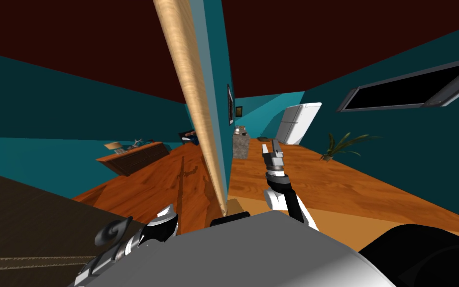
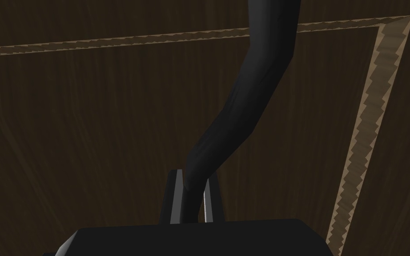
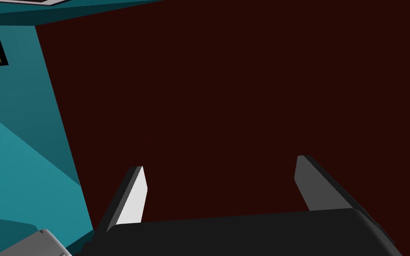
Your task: Push the door open
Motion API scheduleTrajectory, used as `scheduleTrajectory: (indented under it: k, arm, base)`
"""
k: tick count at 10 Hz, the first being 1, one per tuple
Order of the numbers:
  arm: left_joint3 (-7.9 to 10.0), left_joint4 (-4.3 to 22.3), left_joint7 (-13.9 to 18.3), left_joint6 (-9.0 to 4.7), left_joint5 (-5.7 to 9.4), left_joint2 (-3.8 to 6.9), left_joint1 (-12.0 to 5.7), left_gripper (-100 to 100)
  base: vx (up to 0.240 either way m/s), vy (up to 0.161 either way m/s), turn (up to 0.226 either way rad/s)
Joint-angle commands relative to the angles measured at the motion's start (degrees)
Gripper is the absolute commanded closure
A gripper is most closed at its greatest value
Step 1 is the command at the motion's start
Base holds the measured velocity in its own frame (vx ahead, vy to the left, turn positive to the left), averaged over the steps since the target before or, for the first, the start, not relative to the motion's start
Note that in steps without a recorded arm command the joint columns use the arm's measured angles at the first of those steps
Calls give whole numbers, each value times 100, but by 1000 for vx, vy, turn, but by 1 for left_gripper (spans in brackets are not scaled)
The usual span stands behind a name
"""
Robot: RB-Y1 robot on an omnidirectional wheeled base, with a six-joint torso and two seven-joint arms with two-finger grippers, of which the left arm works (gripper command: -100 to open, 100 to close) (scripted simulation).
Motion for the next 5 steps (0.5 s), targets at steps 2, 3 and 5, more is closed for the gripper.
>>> scheduleTrajectory:
  k: [2,3,5]
  arm:
    - [0,38,7,0,0,9,4,100]
    - [107,-3,-25,-60,43,19,1,100]
    - [138,-7,-32,-76,56,23,2,100]
  base:
    - [0,0,0]
    - [-8,45,-85]
    - [-4,49,-42]
